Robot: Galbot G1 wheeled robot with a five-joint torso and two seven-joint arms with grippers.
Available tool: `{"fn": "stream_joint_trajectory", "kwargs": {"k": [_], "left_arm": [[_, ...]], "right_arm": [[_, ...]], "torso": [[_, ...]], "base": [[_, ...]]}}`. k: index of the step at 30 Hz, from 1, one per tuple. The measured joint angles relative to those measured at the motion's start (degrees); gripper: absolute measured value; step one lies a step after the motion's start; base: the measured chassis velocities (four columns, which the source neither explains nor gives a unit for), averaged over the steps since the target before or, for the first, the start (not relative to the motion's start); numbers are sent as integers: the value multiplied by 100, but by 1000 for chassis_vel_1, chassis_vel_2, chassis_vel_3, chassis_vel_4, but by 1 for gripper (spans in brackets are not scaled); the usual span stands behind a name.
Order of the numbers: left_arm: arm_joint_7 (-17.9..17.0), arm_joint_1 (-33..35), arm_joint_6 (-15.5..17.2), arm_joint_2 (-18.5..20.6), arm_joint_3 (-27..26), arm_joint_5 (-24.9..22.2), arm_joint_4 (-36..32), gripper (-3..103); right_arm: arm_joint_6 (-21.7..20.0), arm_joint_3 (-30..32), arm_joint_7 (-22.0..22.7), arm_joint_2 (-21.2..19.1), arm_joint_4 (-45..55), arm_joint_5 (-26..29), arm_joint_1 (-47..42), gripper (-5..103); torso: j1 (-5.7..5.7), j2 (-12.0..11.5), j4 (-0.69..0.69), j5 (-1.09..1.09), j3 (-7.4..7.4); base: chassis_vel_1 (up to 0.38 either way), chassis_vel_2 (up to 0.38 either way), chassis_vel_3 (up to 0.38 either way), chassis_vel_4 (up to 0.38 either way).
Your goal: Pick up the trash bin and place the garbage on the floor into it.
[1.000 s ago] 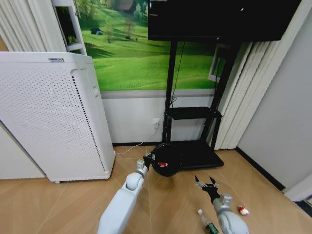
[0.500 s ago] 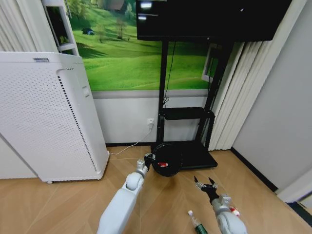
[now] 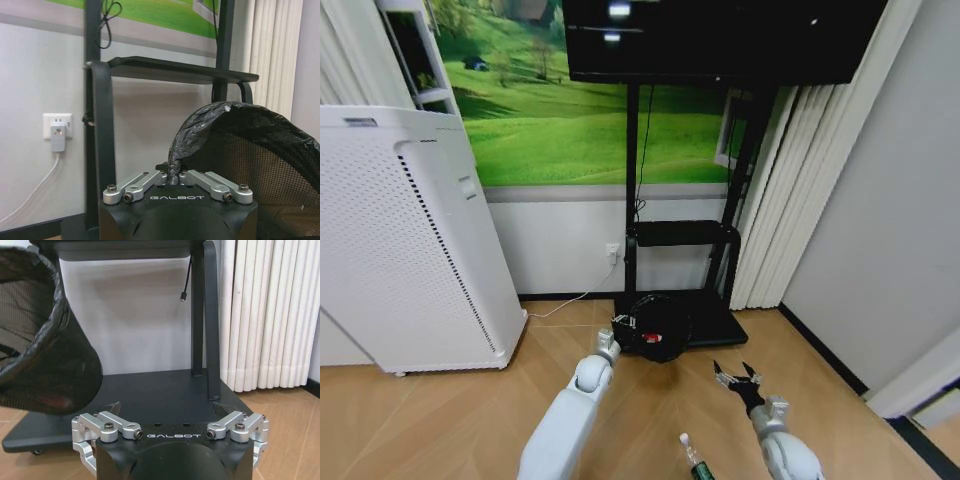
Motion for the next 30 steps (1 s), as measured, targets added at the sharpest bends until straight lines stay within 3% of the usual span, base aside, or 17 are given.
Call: {"fn": "stream_joint_trajectory", "kwargs": {"k": [5,30], "left_arm": [[6,29,-7,-5,-40,3,-14,4],[94,37,-55,36,-182,-15,-39,4]], "right_arm": [[204,-30,-50,23,-136,-177,5,100],[236,-37,-120,119,-47,-476,-101,100]], "torso": [[0,0,2,-1,0],[-1,2,1,0,-1]], "base": [[-36,-45,42,32],[44,-40,-43,43]]}}
